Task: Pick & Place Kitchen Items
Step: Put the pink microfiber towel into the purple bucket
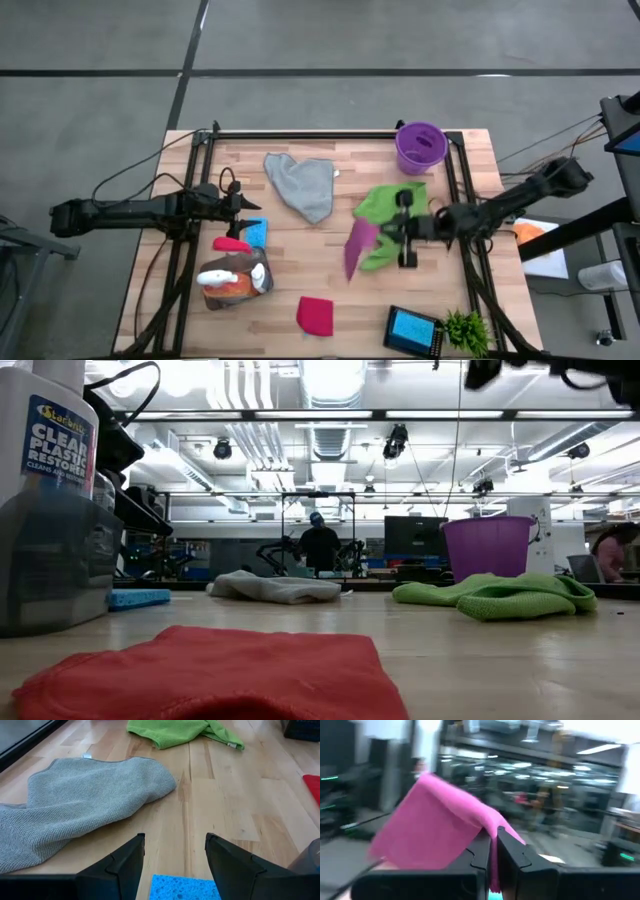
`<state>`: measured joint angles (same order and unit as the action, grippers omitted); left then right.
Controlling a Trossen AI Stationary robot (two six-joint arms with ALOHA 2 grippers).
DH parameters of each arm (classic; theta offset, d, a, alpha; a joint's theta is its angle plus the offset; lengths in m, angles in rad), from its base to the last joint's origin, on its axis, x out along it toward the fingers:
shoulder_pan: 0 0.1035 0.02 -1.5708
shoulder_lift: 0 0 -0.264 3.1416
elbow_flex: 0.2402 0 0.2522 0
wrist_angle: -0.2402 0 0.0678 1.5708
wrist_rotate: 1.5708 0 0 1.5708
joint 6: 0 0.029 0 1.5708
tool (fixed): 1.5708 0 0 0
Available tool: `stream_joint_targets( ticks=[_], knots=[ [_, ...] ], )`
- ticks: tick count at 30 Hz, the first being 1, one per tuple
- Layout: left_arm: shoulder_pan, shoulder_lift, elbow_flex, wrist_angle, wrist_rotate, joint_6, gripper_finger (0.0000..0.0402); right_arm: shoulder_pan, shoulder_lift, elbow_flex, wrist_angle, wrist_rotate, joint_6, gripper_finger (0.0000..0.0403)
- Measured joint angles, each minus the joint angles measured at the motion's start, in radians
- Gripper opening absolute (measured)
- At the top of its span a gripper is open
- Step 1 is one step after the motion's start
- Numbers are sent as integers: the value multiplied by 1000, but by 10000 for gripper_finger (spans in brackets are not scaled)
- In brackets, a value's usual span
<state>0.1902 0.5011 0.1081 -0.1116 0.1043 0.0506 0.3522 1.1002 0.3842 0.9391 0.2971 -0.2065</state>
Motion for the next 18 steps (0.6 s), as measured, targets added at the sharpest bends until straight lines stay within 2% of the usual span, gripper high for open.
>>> stream_joint_targets(
  ticks=[6,10,14,18],
  knots=[
    [0,0,0,0,0,0,214,-157,-186,-93,-14,180,-22,18],
    [0,0,0,-1,0,0,214,-317,-305,-92,-170,275,-34,18],
    [0,0,0,-1,0,0,214,-521,-390,-75,-377,301,42,18],
    [0,0,0,-2,0,0,214,-712,-420,-69,-502,301,116,18]
  ],
)
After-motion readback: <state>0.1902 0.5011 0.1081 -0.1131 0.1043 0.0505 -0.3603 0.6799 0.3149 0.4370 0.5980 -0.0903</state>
